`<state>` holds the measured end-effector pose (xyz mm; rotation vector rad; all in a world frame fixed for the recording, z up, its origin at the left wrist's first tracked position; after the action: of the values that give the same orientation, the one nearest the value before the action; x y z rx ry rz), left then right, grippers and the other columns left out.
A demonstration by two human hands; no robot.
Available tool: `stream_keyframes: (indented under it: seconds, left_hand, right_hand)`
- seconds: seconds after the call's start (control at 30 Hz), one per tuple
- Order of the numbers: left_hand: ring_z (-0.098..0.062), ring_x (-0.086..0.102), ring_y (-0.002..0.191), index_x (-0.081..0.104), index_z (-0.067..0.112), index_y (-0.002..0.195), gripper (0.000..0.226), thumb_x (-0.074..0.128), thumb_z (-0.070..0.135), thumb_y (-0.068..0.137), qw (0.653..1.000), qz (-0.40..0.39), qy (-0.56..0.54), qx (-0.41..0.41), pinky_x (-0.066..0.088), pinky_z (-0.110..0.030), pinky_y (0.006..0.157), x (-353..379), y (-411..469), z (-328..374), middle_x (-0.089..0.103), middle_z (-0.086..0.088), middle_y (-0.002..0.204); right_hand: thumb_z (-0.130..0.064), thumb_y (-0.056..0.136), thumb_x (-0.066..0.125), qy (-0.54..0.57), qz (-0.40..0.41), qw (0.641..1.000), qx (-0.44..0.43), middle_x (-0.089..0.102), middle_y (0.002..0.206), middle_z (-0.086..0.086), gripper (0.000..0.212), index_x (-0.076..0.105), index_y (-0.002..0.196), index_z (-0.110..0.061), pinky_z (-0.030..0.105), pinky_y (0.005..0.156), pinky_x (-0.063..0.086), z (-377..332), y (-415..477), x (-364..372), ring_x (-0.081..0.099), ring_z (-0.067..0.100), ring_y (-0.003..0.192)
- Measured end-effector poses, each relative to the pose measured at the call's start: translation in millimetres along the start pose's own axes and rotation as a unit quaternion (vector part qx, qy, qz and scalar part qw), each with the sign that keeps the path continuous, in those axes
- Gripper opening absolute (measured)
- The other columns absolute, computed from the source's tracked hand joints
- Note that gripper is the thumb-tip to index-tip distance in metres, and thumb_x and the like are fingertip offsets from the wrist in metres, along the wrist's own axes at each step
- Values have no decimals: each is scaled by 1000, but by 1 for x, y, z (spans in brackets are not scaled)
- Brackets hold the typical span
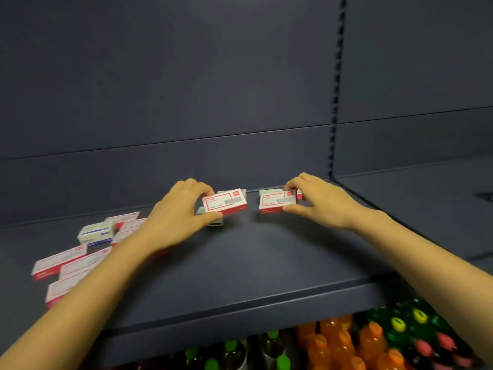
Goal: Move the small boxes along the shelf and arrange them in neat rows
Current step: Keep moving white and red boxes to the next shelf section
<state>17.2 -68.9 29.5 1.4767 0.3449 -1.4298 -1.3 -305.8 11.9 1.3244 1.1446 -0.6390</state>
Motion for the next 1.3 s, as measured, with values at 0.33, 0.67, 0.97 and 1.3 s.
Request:
stream_keyframes:
  seconds: [0.33,0.67,0.97,1.3]
  left_hand:
    - [-14,44,96,56,21,107,34,66,38,79,987,-45,-80,131,45,-39,86,51,46,134,54,2,108]
    - [-15,47,100,55,21,109,35,66,38,80,970,-45,-122,205,46,-39,86,99,77,302,55,2,111]
    - [-10,43,101,53,20,112,39,64,40,80,969,-46,-128,207,46,-40,88,152,89,442,54,2,115]
    - [-12,45,106,53,18,114,41,65,39,80,969,-51,-97,223,43,-33,82,194,137,553,54,-2,118]
  right_hand:
    - [-47,86,55,-15,56,991,120,48,111,-11,40,49,118,-25,23,71,38,95,-120,-76,42,4,91]
    - [-43,86,57,-41,73,982,168,50,115,-9,40,50,120,-22,22,76,34,209,-230,-154,43,6,93]
    - [-39,86,58,-34,67,980,186,50,107,-7,36,52,116,-20,22,79,39,317,-317,-201,47,8,92]
    - [-41,86,57,-31,77,968,237,52,117,-5,37,50,118,-23,33,84,46,421,-375,-229,49,12,101]
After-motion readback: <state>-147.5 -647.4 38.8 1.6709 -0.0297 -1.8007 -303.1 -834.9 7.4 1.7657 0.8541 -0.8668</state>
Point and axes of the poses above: each hand's wrist, its own y-axis towards the middle knuckle, its own x-axis out of the palm, z = x × y, the point moved 5 cm from there along y, towards the middle knuckle
